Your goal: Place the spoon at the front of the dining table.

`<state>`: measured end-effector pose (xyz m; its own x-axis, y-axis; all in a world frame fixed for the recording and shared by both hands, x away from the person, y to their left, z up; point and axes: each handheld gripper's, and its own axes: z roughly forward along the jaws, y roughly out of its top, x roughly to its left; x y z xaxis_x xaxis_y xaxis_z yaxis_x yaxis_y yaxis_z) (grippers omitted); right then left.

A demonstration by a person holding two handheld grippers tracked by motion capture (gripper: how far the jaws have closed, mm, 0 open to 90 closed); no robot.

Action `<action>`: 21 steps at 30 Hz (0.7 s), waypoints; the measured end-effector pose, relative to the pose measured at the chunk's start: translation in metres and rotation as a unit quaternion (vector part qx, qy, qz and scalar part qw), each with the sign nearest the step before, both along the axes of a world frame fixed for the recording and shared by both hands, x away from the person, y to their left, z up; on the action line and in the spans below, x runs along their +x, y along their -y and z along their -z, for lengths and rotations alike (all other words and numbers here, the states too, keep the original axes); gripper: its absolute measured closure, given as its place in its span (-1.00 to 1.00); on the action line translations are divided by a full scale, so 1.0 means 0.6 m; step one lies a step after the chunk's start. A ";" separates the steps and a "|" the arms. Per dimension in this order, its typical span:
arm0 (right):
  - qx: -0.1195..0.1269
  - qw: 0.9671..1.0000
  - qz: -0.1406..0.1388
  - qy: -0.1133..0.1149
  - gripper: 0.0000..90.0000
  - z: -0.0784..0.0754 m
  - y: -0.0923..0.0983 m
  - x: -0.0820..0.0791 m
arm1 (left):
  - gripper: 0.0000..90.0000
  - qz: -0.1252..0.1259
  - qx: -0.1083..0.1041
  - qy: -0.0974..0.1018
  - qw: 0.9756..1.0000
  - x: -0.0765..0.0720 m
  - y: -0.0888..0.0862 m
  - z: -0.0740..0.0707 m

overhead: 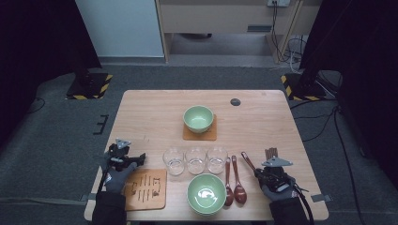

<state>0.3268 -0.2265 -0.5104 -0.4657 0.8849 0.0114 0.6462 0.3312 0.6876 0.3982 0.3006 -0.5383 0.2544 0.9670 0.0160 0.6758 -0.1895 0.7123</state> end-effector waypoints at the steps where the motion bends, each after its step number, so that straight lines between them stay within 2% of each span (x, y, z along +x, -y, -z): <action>1: 0.002 1.000 0.001 0.004 0.82 -0.002 0.000 0.000 | -0.86 -0.002 0.000 0.000 1.000 0.000 -0.001 0.000; 3: 0.007 1.000 0.003 0.011 0.82 -0.007 0.001 0.000 | -0.83 -0.007 0.003 0.000 1.000 -0.001 -0.002 -0.002; 11: 0.022 0.999 0.014 0.036 0.82 -0.027 0.011 0.003 | -0.73 -0.018 -0.018 0.037 0.999 -0.012 -0.005 -0.020; 21: 0.042 0.997 0.023 0.066 0.82 -0.056 0.019 0.010 | -0.68 -0.009 -0.038 0.067 0.997 -0.023 0.003 -0.034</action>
<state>0.3328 -0.2378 -0.4769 -0.4273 0.9036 0.0284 0.5611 0.2404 0.7921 0.3846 0.2989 -0.5177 0.2370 0.9712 -0.0245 0.5767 -0.1203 0.8081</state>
